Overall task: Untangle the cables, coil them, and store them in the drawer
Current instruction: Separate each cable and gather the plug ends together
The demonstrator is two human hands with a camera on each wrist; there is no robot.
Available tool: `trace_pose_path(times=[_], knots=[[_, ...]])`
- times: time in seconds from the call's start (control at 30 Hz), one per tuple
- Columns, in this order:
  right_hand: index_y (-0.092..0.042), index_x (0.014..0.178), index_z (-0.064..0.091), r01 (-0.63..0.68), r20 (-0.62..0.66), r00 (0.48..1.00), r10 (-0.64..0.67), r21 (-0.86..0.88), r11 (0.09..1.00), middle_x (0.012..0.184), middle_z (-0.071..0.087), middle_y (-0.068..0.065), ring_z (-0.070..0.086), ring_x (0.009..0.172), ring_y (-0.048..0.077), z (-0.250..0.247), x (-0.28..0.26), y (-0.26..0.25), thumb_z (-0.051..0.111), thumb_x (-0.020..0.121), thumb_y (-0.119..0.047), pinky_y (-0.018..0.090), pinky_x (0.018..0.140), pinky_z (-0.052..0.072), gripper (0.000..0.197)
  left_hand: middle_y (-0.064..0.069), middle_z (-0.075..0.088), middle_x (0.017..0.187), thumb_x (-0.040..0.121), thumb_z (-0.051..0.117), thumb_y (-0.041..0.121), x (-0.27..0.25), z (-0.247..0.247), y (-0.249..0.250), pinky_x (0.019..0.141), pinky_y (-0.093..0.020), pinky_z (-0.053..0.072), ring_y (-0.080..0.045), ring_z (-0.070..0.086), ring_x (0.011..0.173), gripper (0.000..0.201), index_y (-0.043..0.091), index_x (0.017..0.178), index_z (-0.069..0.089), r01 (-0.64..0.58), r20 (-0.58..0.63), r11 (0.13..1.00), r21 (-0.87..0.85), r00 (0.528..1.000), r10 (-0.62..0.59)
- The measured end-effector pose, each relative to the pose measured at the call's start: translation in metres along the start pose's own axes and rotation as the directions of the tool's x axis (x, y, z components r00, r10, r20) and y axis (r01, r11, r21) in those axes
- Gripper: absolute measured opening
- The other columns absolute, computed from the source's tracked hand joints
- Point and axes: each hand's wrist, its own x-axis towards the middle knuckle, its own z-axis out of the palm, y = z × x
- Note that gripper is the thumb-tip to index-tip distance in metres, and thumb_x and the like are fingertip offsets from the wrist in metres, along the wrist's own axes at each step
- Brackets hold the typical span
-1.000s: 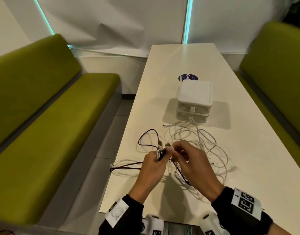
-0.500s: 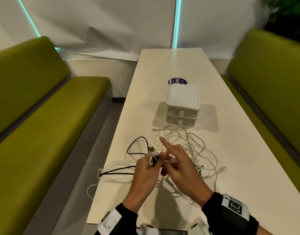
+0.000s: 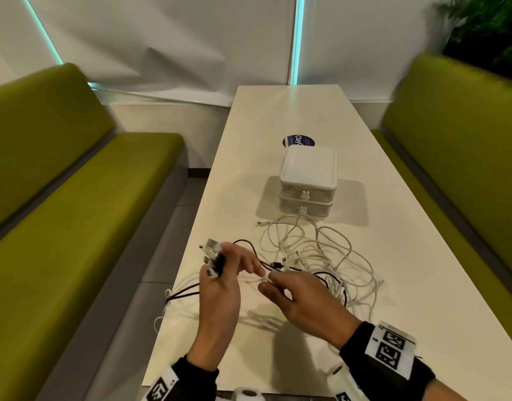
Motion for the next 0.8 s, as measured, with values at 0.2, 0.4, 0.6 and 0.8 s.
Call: trace_pose_path(times=[0.2,0.4,0.6,0.8], knots=[[-0.015,0.069,0.042,-0.026,0.046,0.999,0.028,-0.053,0.998,0.065,0.049,0.001,0.048,0.065,0.018,0.005,-0.001,0.01,0.027,0.093,-0.065,0.043,0.068,0.044,0.058,-0.001,0.025,0.05,0.091,0.042,0.058,0.008,-0.012,0.036,0.046,-0.027,0.038,-0.017,0.025,0.044,0.06,0.013,0.052,0.031,-0.001,-0.049,0.98,-0.201,0.999,-0.009],[-0.016,0.071,0.042,-0.016,0.072,0.997,0.023,-0.092,0.996,0.065,0.052,0.001,0.048,0.063,0.021,0.009,-0.009,0.016,0.023,0.093,-0.065,0.045,0.065,0.043,0.058,0.006,0.038,0.047,0.091,0.054,0.055,0.007,-0.02,0.022,0.044,-0.018,0.028,-0.01,0.03,0.043,0.052,0.021,0.053,0.047,0.009,0.106,0.987,0.163,0.994,-0.027],[-0.015,0.076,0.052,-0.041,-0.008,0.999,0.041,-0.091,0.995,0.061,0.056,0.005,0.05,0.057,0.02,0.009,-0.01,0.015,0.023,0.093,-0.066,0.04,0.059,0.044,0.062,0.007,0.061,0.071,0.078,0.069,0.052,-0.008,-0.024,-0.016,0.062,-0.019,0.043,-0.005,0.056,0.064,0.028,0.024,0.078,0.071,-0.13,0.298,0.835,0.534,0.954,-0.041],[-0.026,0.07,0.046,-0.07,0.012,0.997,0.072,-0.113,0.991,0.055,0.051,-0.004,0.043,0.053,0.014,0.009,-0.01,0.012,0.051,0.095,-0.041,0.031,0.055,0.036,0.029,0.006,0.067,0.067,0.082,0.051,0.067,-0.009,-0.034,-0.035,0.063,-0.031,0.047,-0.012,0.06,0.066,0.052,0.02,0.077,0.072,-0.173,0.336,0.534,0.828,0.915,-0.225]])
